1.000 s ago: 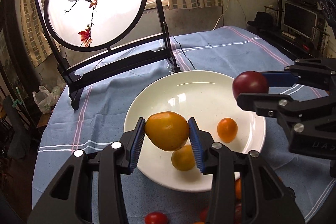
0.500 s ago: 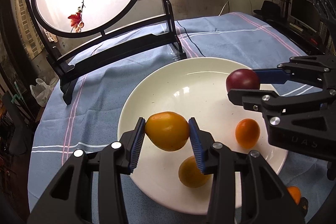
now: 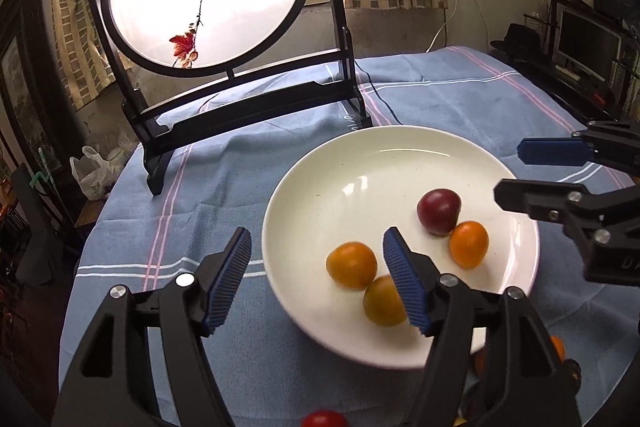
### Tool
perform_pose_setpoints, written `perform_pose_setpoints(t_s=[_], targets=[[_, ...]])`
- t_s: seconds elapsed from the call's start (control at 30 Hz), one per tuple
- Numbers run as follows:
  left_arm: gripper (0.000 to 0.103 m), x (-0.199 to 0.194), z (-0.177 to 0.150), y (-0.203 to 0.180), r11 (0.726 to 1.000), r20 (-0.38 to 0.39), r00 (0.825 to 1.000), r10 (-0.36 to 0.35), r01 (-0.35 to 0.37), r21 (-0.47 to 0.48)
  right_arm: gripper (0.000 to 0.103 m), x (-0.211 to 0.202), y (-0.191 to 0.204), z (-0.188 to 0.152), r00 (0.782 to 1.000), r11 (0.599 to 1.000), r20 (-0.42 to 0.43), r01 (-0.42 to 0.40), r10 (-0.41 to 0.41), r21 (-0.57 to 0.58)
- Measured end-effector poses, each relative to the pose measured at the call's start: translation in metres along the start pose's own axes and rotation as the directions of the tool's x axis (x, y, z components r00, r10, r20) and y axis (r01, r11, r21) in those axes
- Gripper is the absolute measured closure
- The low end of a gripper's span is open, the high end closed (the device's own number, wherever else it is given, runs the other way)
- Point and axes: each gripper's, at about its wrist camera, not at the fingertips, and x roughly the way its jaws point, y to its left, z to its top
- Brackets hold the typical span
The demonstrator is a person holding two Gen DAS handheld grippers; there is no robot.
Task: Organize fruits
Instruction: 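Lower both held fruits into the white plate and open both tools, then grasp a dark brown round fruit with the left tool while the right tool grasps a brown mangosteen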
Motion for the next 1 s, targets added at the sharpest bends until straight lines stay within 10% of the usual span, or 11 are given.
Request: perform_pose_setpoints(t_s=[0.43, 1.0], targets=[[0.022, -0.092, -0.118, 0.022, 0.994, -0.036, 0.998, -0.06, 0.063, 0.085, 0.036, -0.077, 0.055, -0.166, 0.979, 0.989, -0.194, -0.084, 0.059, -0.124], [0.022, -0.061, -0.153, -0.004, 0.977, -0.164, 0.977, -0.135, 0.159, 0.139, 0.063, -0.07, 0.068, -0.179, 0.972, 0.989, -0.225, -0.095, 0.067, -0.116]])
